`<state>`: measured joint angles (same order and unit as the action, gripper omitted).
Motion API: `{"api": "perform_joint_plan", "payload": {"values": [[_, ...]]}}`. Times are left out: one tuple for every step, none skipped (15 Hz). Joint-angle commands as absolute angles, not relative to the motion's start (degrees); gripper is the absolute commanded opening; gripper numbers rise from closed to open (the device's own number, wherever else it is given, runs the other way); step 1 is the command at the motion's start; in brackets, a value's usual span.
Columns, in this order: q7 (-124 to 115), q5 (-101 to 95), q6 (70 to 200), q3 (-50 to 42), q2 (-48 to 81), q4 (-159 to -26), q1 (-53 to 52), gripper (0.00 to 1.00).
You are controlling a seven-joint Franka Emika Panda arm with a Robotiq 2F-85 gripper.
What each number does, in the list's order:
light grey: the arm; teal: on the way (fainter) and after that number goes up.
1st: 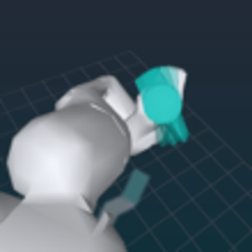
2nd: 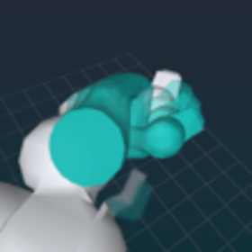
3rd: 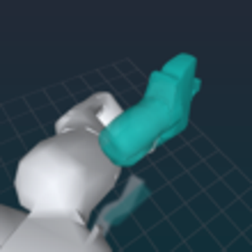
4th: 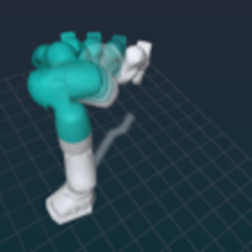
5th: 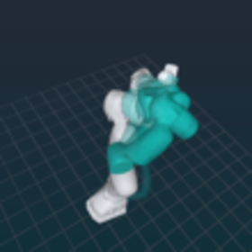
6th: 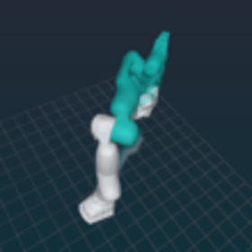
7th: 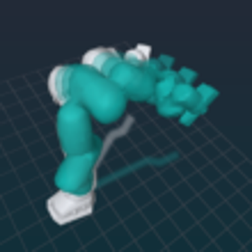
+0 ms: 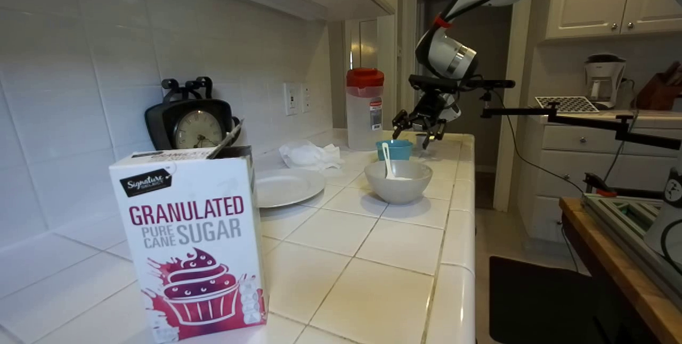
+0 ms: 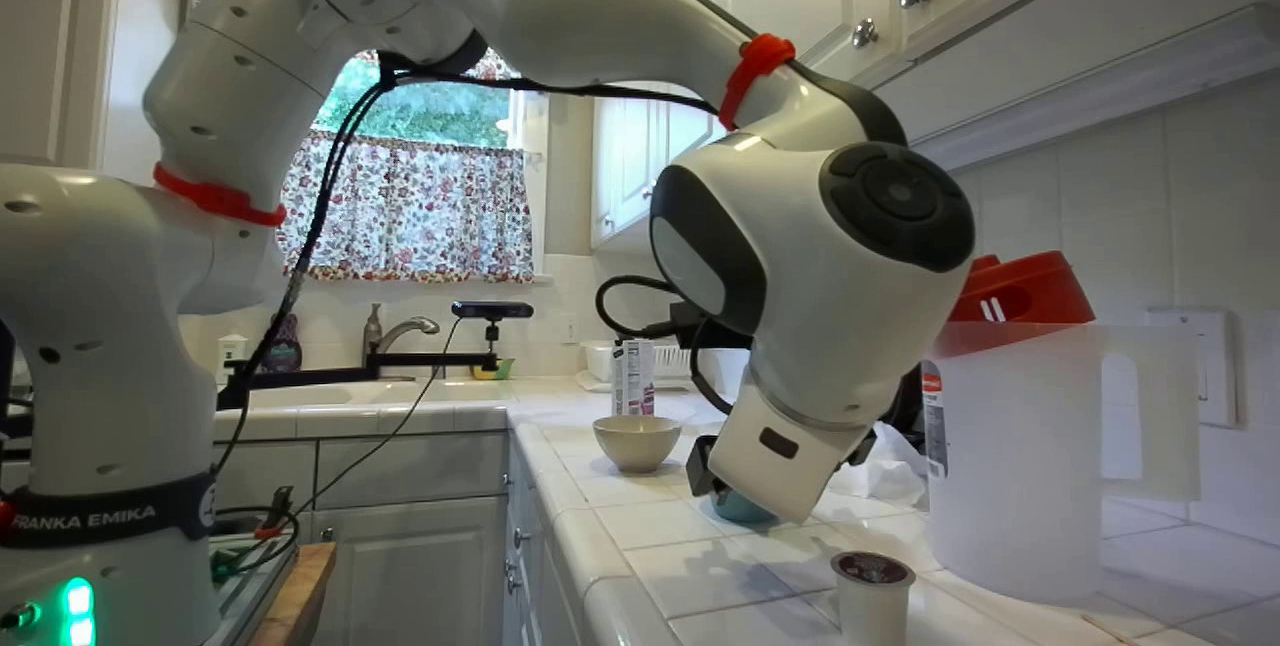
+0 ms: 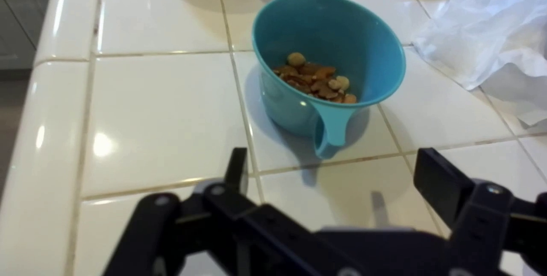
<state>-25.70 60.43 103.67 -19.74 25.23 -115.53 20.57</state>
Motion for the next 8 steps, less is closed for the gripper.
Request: {"api": "perform_joint_plan", "payload": {"values": [[-25.25, 60.35, 103.36, -19.11, 25.04, -115.47, 20.12, 1.0], [-25.31, 60.37, 103.3, -18.91, 25.1, -115.38, 19.96, 1.0], [-25.31, 60.3, 103.32, -18.73, 25.14, -115.31, 19.79, 1.0], [-25.33, 60.28, 103.25, -18.61, 25.19, -115.26, 19.63, 1.0], [-25.3, 60.32, 103.37, -18.54, 25.18, -115.26, 19.47, 0.94], [-25.06, 60.36, 103.5, -18.45, 25.23, -115.27, 19.41, 0.74], [-25.14, 60.35, 103.47, -18.43, 25.22, -115.24, 19.4, 0.68], [-25.13, 60.42, 103.44, -18.44, 25.3, -115.2, 19.44, 0.58]]}}
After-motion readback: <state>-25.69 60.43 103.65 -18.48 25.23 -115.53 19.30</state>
